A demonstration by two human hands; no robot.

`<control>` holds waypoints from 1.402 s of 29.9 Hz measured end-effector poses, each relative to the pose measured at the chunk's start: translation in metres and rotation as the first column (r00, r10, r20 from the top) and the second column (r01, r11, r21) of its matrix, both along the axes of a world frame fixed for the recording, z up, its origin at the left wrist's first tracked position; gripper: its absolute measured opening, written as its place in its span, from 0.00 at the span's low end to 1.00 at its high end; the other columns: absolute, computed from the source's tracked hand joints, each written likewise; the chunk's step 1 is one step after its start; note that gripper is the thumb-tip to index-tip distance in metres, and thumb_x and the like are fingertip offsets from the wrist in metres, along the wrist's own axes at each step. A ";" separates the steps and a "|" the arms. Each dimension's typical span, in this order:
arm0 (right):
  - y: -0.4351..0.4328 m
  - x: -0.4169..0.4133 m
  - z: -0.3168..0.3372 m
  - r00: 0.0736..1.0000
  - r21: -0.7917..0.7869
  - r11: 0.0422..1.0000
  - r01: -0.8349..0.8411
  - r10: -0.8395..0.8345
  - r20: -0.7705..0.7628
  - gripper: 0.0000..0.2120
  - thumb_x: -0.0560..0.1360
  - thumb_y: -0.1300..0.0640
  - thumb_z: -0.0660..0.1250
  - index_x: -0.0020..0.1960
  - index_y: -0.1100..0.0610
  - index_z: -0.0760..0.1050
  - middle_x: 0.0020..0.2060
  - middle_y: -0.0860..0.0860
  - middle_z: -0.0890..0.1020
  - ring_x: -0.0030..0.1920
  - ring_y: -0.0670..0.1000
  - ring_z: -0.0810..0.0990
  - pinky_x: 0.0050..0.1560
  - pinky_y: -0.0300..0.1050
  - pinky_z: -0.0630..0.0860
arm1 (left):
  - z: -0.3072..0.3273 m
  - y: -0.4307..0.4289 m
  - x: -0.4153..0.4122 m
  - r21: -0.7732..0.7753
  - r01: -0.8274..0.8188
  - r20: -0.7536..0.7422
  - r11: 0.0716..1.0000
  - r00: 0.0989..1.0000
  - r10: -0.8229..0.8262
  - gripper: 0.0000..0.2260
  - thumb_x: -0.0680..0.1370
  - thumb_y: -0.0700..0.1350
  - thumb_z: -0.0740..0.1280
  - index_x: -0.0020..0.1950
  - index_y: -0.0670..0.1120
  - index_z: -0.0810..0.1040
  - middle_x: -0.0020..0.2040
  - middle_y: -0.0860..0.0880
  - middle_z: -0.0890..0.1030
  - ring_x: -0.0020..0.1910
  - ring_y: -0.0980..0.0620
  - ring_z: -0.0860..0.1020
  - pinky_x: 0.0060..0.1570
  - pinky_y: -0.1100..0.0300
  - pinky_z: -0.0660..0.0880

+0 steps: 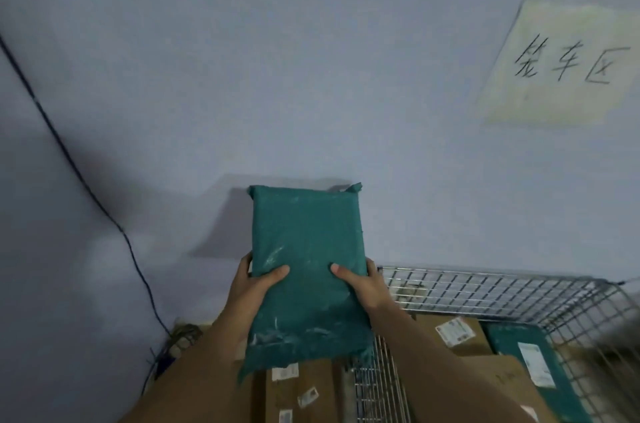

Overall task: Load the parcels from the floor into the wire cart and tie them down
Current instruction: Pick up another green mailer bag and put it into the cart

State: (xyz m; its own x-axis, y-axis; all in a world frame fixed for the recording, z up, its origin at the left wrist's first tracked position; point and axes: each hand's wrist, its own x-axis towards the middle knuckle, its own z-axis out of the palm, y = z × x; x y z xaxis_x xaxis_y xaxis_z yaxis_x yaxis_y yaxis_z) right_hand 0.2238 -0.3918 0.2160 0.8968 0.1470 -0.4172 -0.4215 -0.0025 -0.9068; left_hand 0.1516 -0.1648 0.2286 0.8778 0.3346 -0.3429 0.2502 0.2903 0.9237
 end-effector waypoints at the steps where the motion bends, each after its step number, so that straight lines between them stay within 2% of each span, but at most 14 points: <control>1: -0.001 0.002 0.023 0.999 -0.002 1.000 -0.001 0.001 0.033 0.44 0.57 0.43 0.88 0.68 0.51 0.74 0.57 0.51 0.85 0.54 0.56 0.86 0.55 0.56 0.84 | 0.024 -0.001 0.001 0.000 -0.001 0.024 1.000 1.000 0.001 0.36 0.67 0.46 0.84 0.71 0.54 0.73 0.60 0.47 0.84 0.52 0.45 0.86 0.52 0.45 0.84; 2: -0.003 0.003 0.048 0.998 -0.002 1.000 -0.002 0.002 0.066 0.45 0.57 0.42 0.87 0.68 0.51 0.73 0.57 0.51 0.85 0.54 0.55 0.86 0.56 0.57 0.84 | 0.048 -0.002 0.004 0.011 0.001 0.056 1.000 0.998 -0.001 0.36 0.66 0.46 0.84 0.71 0.53 0.73 0.60 0.47 0.84 0.52 0.45 0.86 0.51 0.45 0.84; 6: -0.008 0.003 0.146 0.978 0.066 0.998 -0.004 -0.009 0.208 0.38 0.62 0.47 0.86 0.67 0.51 0.74 0.56 0.52 0.86 0.52 0.55 0.87 0.55 0.57 0.84 | 0.146 -0.004 0.012 0.101 0.010 0.188 0.995 0.982 -0.029 0.38 0.66 0.47 0.84 0.72 0.53 0.72 0.59 0.49 0.84 0.51 0.47 0.86 0.49 0.48 0.84; 9: -0.012 0.004 0.214 0.956 0.091 0.996 -0.019 -0.009 0.294 0.40 0.61 0.44 0.85 0.68 0.49 0.72 0.57 0.51 0.84 0.53 0.55 0.87 0.56 0.56 0.84 | 0.215 -0.005 0.014 0.147 0.003 0.275 0.989 0.960 -0.044 0.38 0.66 0.48 0.85 0.72 0.53 0.72 0.59 0.48 0.84 0.52 0.47 0.86 0.52 0.45 0.84; 12: -0.018 0.002 0.276 0.925 0.102 0.995 -0.013 -0.026 0.379 0.41 0.61 0.42 0.85 0.69 0.48 0.71 0.58 0.50 0.84 0.54 0.55 0.86 0.56 0.56 0.84 | 0.277 -0.012 0.013 0.191 -0.011 0.365 0.982 0.929 -0.061 0.36 0.67 0.47 0.84 0.71 0.53 0.72 0.59 0.49 0.85 0.49 0.49 0.87 0.47 0.49 0.84; 14: -0.022 -0.001 0.314 0.901 0.110 0.994 -0.016 -0.034 0.433 0.42 0.61 0.41 0.85 0.69 0.47 0.71 0.58 0.50 0.84 0.54 0.55 0.86 0.56 0.56 0.83 | 0.313 -0.016 0.011 0.206 -0.020 0.418 0.978 0.906 -0.069 0.36 0.68 0.46 0.83 0.72 0.53 0.71 0.58 0.49 0.85 0.48 0.49 0.87 0.45 0.51 0.84; 23: -0.044 -0.017 0.452 0.769 0.151 0.989 0.007 -0.102 0.631 0.42 0.60 0.41 0.85 0.68 0.48 0.72 0.58 0.51 0.85 0.53 0.55 0.87 0.56 0.57 0.84 | 0.449 -0.036 0.006 0.265 -0.063 0.579 0.962 0.809 -0.106 0.39 0.67 0.50 0.84 0.74 0.53 0.71 0.59 0.49 0.84 0.52 0.47 0.86 0.51 0.47 0.84; 28: -0.063 -0.035 0.501 0.699 0.175 0.983 0.058 -0.165 0.695 0.37 0.64 0.44 0.84 0.68 0.49 0.72 0.57 0.50 0.84 0.53 0.55 0.86 0.56 0.56 0.84 | 0.500 -0.055 0.000 0.271 -0.045 0.625 0.961 0.768 -0.141 0.36 0.68 0.49 0.83 0.72 0.49 0.72 0.59 0.48 0.84 0.51 0.47 0.85 0.47 0.53 0.82; 33: -0.105 -0.058 0.522 0.656 0.194 0.969 0.153 -0.246 0.713 0.40 0.61 0.42 0.85 0.68 0.49 0.73 0.57 0.50 0.85 0.53 0.55 0.86 0.56 0.56 0.84 | 0.522 -0.094 0.000 0.278 0.037 0.649 0.960 0.730 -0.216 0.33 0.69 0.49 0.82 0.71 0.48 0.73 0.59 0.48 0.84 0.50 0.47 0.85 0.47 0.53 0.82; 39: -0.202 -0.111 0.527 0.598 0.210 0.910 0.359 -0.397 0.697 0.38 0.62 0.42 0.84 0.67 0.47 0.73 0.57 0.48 0.85 0.53 0.52 0.86 0.55 0.54 0.84 | 0.532 -0.196 0.004 0.304 0.235 0.643 0.923 0.664 -0.381 0.34 0.69 0.50 0.82 0.71 0.49 0.73 0.57 0.50 0.83 0.51 0.48 0.85 0.45 0.55 0.81; 42: -0.263 -0.152 0.528 0.537 0.211 0.852 0.480 -0.475 0.697 0.39 0.62 0.41 0.84 0.68 0.47 0.73 0.57 0.48 0.84 0.54 0.52 0.86 0.55 0.54 0.84 | 0.532 -0.266 -0.003 0.310 0.350 0.645 0.884 0.606 -0.466 0.35 0.69 0.50 0.83 0.72 0.49 0.73 0.56 0.50 0.84 0.50 0.48 0.85 0.46 0.54 0.82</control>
State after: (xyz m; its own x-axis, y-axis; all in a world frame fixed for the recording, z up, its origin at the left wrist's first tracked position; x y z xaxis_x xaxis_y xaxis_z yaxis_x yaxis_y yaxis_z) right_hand 0.0720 -0.6548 0.7444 0.8415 -0.3931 0.3707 0.4019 -0.0030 -0.9157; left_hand 0.1483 -0.4303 0.7610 0.8938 -0.1259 0.4304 -0.4069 0.1755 0.8965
